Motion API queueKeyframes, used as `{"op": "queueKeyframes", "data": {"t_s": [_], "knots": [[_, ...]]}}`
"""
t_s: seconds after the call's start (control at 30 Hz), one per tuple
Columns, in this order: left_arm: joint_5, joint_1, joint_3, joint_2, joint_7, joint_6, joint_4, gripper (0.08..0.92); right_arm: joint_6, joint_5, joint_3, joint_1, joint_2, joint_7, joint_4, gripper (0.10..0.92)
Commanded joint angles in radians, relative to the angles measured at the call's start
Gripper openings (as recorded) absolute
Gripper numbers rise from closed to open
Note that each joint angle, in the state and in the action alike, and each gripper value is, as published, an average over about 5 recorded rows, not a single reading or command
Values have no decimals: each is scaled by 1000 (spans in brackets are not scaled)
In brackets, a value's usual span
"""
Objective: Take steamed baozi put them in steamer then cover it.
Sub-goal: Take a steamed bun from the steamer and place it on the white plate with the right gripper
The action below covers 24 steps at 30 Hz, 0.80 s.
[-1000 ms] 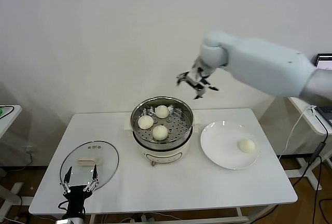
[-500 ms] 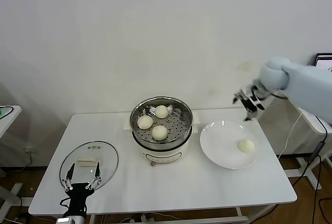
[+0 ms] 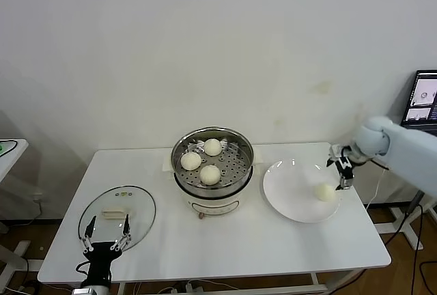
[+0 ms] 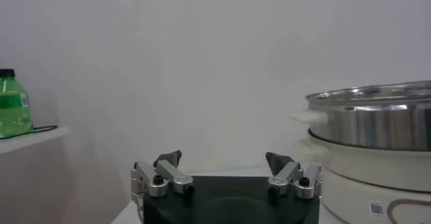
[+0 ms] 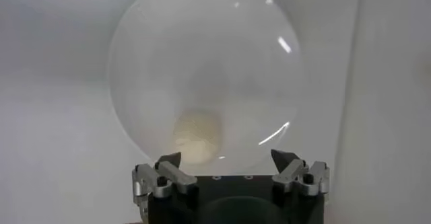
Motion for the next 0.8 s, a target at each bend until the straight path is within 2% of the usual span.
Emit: {"op": "queueKeyframes", "data": {"t_s": [0.03, 0.4, 0.8], "knots": [[3, 3, -4, 4, 0, 0, 6, 823, -19, -58, 149, -182, 66, 3, -129, 823], [1, 3, -11, 2, 0, -2, 14, 823, -10, -111, 199, -219, 159, 1, -245, 823], [-1, 5, -16, 2, -1, -5, 19, 823, -8, -141, 237, -247, 193, 0, -293, 806]]}}
